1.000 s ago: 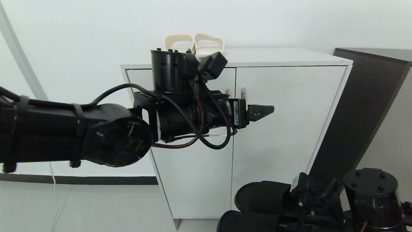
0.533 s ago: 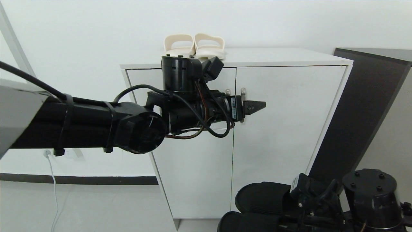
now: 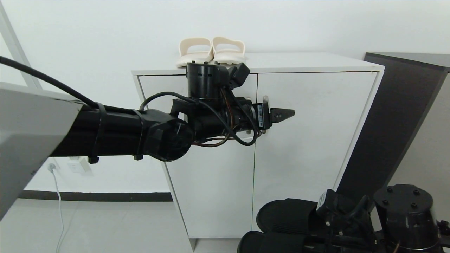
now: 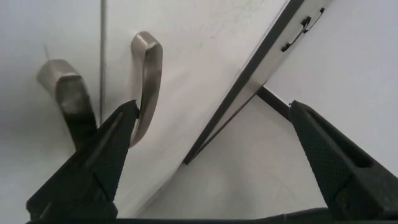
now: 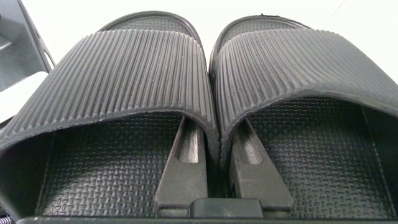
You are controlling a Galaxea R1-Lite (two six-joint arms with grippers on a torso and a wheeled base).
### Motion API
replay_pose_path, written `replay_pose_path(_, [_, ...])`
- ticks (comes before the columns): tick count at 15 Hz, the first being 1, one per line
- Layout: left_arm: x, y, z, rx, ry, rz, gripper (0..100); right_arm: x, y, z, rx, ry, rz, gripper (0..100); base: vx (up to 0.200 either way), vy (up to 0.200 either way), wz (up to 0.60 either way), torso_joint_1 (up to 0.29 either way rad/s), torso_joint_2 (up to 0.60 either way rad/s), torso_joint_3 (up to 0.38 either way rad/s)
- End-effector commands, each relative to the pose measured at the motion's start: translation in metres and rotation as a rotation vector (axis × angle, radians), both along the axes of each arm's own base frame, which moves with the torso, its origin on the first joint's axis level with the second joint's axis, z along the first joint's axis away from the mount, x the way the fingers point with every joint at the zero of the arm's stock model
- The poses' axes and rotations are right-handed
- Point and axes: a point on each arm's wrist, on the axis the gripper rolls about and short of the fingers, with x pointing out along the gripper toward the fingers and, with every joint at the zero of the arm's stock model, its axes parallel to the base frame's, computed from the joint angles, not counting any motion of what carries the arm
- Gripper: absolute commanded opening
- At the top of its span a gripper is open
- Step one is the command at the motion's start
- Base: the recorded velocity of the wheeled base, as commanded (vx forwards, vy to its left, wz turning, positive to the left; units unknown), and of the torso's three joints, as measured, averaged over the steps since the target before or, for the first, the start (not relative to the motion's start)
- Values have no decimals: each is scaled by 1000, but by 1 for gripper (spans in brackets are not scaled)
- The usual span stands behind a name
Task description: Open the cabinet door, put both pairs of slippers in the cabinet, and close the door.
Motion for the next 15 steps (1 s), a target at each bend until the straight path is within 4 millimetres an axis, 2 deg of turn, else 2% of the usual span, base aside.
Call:
replay_pose_path(1, [7,-5,-7,1,16,7,100,0,1,-2,-5,5,1,0,0,0,0,0,0,0])
replay_pose_path(4, [10,-6,-4,-16,17,11,100,0,0,-3,-8,8,1,0,0,0,0,0,0,0])
replay_pose_path(5, [10,-6,-5,-14,19,14,0,0,0,-3,-8,8,1,0,0,0,0,0,0,0])
replay_pose_path(10, [3,-1,-2,-45,61,20,0,-4,-2,-8,-8,39,54,0,0,0,0,0,0,0])
replay_pose_path(15, [-26,7,0,-26,80,-11,0,-9,-4,-7,37,19,94,0,0,0,0,0,0,0])
